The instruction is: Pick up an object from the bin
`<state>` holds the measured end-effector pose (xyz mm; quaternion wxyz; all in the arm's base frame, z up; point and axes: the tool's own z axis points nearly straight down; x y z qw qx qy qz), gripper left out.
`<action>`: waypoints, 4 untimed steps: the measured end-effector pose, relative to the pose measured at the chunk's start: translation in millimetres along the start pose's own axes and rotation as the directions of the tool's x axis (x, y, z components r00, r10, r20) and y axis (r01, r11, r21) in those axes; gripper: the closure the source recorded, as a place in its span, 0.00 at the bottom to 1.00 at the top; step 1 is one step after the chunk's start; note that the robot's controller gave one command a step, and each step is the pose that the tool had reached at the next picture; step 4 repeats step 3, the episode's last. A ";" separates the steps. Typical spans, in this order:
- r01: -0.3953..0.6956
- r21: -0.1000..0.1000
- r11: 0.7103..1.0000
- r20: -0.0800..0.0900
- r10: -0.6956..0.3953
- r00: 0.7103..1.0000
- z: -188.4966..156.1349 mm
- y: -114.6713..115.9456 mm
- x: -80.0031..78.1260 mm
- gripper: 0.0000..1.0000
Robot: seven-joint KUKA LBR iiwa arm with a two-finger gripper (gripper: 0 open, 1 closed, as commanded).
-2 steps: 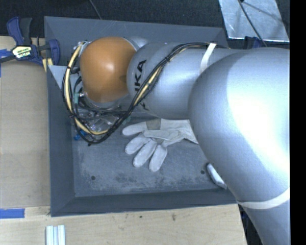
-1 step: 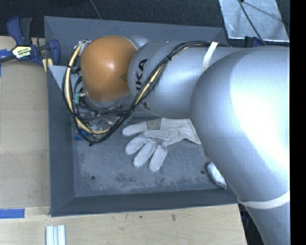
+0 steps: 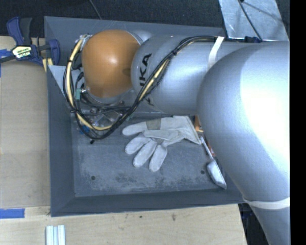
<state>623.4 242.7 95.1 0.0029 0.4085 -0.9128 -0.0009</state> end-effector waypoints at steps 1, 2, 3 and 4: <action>-0.001 0.005 1.000 0.008 0.001 1.000 -17.8 -1.4 -2.2 1.00; -0.001 0.005 1.000 0.009 0.001 1.000 -31.5 -1.1 -1.7 1.00; -0.002 0.006 1.000 0.010 0.002 1.000 -43.9 -1.4 -2.1 1.00; -0.002 0.006 1.000 0.010 0.002 1.000 -43.9 -1.4 -2.1 1.00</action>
Offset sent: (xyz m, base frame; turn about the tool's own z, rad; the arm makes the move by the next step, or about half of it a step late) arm -0.0002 -0.0001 0.0635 0.0000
